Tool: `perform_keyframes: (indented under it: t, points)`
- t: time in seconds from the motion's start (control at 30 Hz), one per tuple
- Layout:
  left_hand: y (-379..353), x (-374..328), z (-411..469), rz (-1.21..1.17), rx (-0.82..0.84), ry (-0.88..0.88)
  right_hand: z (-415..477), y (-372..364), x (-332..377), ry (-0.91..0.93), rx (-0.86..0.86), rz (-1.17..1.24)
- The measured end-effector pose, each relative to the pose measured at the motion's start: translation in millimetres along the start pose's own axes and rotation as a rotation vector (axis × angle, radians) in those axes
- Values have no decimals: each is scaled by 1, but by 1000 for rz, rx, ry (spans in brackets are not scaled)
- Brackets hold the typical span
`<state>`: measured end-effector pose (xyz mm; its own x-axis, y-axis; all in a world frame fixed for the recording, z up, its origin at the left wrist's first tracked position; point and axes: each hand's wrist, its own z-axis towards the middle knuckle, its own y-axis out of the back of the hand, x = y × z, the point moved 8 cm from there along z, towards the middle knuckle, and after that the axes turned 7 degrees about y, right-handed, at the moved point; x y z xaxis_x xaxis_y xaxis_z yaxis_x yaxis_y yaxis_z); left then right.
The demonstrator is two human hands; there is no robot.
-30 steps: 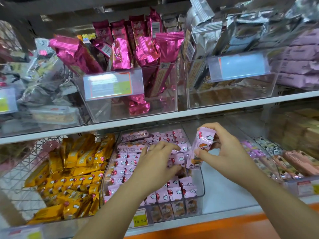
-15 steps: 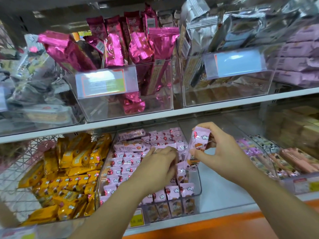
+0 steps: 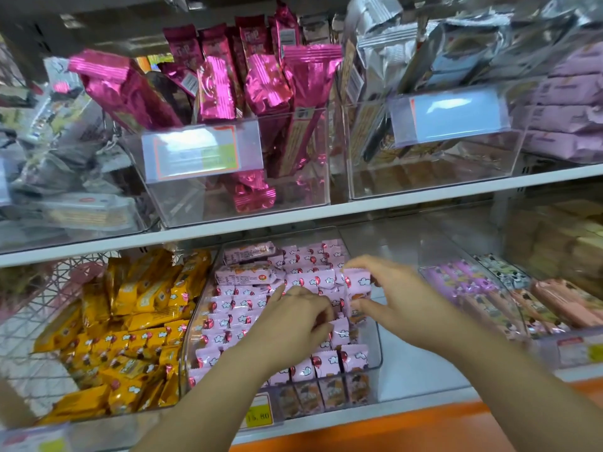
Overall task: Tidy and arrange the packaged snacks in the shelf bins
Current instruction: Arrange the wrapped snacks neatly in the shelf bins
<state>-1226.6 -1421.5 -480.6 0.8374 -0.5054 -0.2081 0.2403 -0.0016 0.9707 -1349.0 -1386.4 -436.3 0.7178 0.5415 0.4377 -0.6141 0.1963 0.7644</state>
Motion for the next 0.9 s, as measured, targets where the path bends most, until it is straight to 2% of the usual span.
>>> perform_keyframes:
  t: [0.13, 0.33, 0.6, 0.77, 0.83, 0.9]
  points:
    - [1, 1, -2, -41, -4, 18, 7, -21, -12, -44, 116, -192]
    - [-2, 6, -3, -103, -56, 44, 7, -5, -7, -31, 6, -341]
    - [-5, 7, -3, -155, -75, 55, 12, -35, -24, -106, 269, -535]
    - [-7, 7, -4, -236, -71, 38, 9, -43, -27, -77, 332, -511]
    - [2, 17, -5, -303, -143, 64, 5, -44, -31, -85, 324, -383]
    - [17, 36, -5, -289, -247, 177, 1, -43, -28, -91, 283, -265]
